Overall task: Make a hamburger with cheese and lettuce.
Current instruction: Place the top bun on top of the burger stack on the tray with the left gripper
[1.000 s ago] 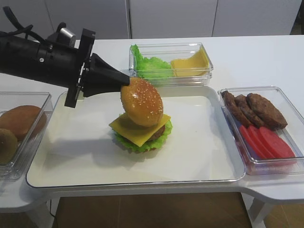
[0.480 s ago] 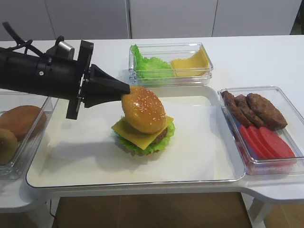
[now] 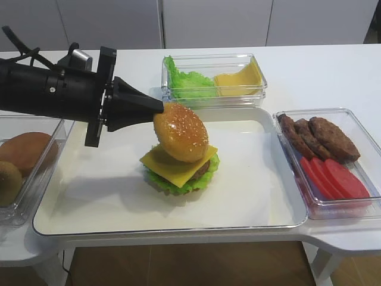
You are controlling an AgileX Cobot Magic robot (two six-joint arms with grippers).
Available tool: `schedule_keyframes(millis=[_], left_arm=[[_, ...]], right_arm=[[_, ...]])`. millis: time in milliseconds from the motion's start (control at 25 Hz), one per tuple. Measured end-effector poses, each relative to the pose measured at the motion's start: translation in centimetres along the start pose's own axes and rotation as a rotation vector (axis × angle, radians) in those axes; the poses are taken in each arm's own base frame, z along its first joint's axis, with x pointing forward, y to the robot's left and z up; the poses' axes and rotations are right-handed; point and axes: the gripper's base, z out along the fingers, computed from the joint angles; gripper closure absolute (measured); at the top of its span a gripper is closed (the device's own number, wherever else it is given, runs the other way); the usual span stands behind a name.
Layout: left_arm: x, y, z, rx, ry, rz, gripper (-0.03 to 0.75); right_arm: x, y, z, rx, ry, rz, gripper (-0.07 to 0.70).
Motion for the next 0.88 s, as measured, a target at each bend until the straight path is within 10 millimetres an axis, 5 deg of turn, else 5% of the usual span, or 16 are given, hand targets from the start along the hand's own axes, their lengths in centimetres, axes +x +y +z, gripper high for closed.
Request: schedule_keyframes(millis=[880], left_arm=[[-0.2, 1.0, 0.4, -0.019, 0.017, -0.008, 0.648]], right_arm=[[0.0, 0.0, 0.0, 0.0, 0.0, 0.0, 0.164]])
